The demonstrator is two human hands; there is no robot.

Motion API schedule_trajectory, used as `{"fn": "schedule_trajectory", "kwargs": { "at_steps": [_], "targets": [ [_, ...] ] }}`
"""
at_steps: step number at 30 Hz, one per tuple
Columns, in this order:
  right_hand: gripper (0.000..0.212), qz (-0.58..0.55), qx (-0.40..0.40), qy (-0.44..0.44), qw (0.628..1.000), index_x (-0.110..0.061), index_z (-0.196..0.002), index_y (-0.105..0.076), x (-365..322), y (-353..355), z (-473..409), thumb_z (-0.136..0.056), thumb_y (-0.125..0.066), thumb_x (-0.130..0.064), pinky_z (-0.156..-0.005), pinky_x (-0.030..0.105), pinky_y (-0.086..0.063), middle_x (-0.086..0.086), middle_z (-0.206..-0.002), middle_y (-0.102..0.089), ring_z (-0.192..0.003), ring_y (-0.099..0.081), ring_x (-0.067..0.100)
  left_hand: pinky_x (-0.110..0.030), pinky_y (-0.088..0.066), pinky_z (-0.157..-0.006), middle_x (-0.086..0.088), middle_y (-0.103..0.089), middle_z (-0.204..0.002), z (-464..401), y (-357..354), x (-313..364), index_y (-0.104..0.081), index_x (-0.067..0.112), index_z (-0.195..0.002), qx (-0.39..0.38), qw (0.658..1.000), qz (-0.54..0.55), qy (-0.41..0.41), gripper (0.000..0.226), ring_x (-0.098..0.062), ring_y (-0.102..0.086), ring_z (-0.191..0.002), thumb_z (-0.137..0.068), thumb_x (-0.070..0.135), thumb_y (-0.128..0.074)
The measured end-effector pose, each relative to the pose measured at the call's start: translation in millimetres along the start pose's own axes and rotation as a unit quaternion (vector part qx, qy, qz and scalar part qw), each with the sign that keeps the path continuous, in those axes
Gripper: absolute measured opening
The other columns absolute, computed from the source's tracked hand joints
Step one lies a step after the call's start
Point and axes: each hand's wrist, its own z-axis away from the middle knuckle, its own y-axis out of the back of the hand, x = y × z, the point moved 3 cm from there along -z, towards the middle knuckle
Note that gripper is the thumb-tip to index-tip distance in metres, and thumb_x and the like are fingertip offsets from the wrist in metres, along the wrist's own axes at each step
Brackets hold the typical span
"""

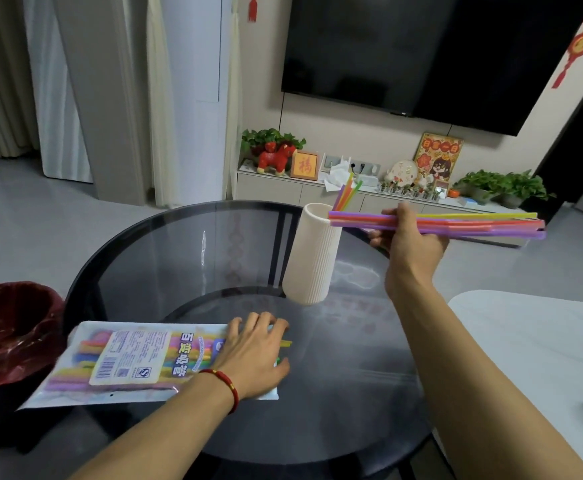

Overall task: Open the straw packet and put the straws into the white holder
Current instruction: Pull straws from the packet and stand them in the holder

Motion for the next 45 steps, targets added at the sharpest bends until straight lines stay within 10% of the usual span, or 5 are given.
{"fn": "schedule_trajectory", "kwargs": {
  "at_steps": [16, 22, 30, 41, 45],
  "targets": [
    [0.032, 0.393, -0.18, 0.111, 0.895, -0.013, -0.059, -0.066, -14.1, -85.5, -27.7, -0.085, -0.08, -0.026, -0.043, 0.021, -0.058, -0.002, -0.042, -0.067, -0.039, -0.068, 0.009, -0.049, -0.018, -0.117, -0.004, -0.033, -0.147, -0.6, -3.9, -4.2, -0.035, 0.028, -0.143, -0.015, 1.0, 0.008, 0.003, 0.055, -0.026, -0.032, -0.136, -0.092, 0.048, -0.044],
    [0.044, 0.418, -0.177, 0.143, 0.879, -0.007, -0.117, -0.07, -22.1, -82.2, -27.1, -0.086, -0.079, -0.037, -0.081, 0.042, -0.064, 0.014, -0.096, -0.077, -0.086, -0.076, 0.029, -0.049, -0.018, -0.118, -0.004, -0.032, -0.149, -0.4, -2.2, -3.9, -0.034, 0.028, -0.145, -0.022, 1.0, 0.013, 0.003, 0.057, -0.026, -0.031, -0.138, -0.093, 0.048, -0.046],
    [0.062, 0.502, -0.326, 0.243, 0.764, -0.013, -0.163, -0.026, -0.6, -69.7, -9.5, -0.109, -0.049, -0.034, -0.127, 0.043, -0.021, 0.008, -0.173, -0.02, -0.158, -0.022, 0.024, -0.052, -0.011, -0.121, -0.007, -0.027, -0.152, 1.4, 3.4, -3.7, -0.035, 0.026, -0.142, -0.001, 1.0, 0.022, -0.011, 0.069, -0.028, -0.026, -0.143, -0.086, 0.065, -0.044],
    [0.062, 0.448, -0.298, 0.279, 0.795, -0.018, -0.162, -0.028, -8.0, -37.2, -4.1, -0.106, -0.053, -0.022, -0.116, 0.027, -0.019, 0.004, -0.172, -0.025, -0.156, -0.024, 0.018, -0.064, 0.011, -0.118, -0.002, 0.002, -0.166, 21.5, 16.6, -36.7, 0.018, 0.038, -0.152, -0.156, 0.987, -0.015, -0.038, 0.143, -0.02, 0.009, -0.153, -0.043, 0.099, -0.052],
    [0.034, 0.379, -0.224, 0.286, 0.851, -0.013, -0.135, -0.057, -3.2, -15.4, 15.6, -0.101, -0.054, -0.013, -0.105, 0.04, -0.054, 0.004, -0.133, -0.063, -0.12, -0.06, 0.015, -0.068, 0.0, -0.117, 0.001, -0.021, -0.158, 23.4, 20.1, -35.0, 0.021, 0.04, -0.151, -0.171, 0.983, -0.031, -0.053, 0.141, -0.023, -0.013, -0.149, -0.046, 0.089, -0.061]
  ]
}}
